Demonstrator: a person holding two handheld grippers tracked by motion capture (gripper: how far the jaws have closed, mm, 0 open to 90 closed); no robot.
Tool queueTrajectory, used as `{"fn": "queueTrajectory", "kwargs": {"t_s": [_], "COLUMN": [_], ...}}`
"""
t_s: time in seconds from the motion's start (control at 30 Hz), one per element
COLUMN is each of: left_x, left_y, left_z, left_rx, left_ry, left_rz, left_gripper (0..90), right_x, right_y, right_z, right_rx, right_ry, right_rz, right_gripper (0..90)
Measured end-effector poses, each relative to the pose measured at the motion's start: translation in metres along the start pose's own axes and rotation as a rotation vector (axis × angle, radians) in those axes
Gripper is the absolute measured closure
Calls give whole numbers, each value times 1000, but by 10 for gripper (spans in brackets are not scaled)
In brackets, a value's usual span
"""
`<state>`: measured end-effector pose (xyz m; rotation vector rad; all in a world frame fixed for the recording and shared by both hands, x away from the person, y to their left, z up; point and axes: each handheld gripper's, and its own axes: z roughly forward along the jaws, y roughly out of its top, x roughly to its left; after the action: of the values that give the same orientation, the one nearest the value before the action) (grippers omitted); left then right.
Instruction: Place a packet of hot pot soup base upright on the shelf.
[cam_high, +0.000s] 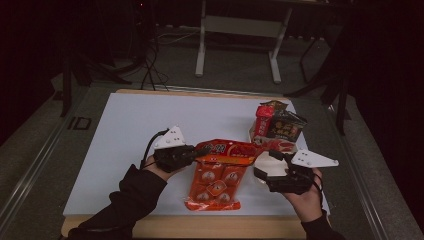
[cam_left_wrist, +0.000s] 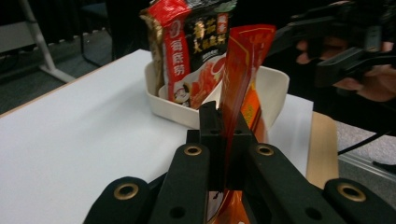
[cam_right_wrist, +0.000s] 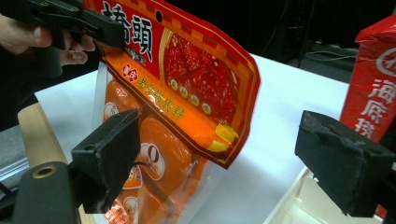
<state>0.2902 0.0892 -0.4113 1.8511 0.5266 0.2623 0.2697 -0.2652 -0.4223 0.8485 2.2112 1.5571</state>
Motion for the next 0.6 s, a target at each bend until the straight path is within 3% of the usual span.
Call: {"fn": "queueTrajectory", "kwargs": {"t_s": [0.13, 0.2, 0.3, 0.5, 0.6], "left_x": [-7, -9, -8, -5, -5], "left_y": [3, 4, 4, 0, 0], "left_z": [0, 0, 0, -1, -1], "left_rx": [-18, -21, -27, -41, -40], "left_ry": [-34, -37, -46, -59, -56], "left_rz": [23, 40, 32, 2, -5], "left_gripper": [899, 899, 899, 898, 898], "right_x": [-2, -3, -4, -6, -5], "right_y": [1, 1, 0, -4, -4], "right_z": [6, 9, 15, 25, 31], "right_rx": [3, -3, -3, 17, 49], "right_ry": [10, 43, 72, 125, 140], "right_rz": [15, 25, 20, 43, 22], "right_gripper": [140, 141, 150, 295, 393]}}
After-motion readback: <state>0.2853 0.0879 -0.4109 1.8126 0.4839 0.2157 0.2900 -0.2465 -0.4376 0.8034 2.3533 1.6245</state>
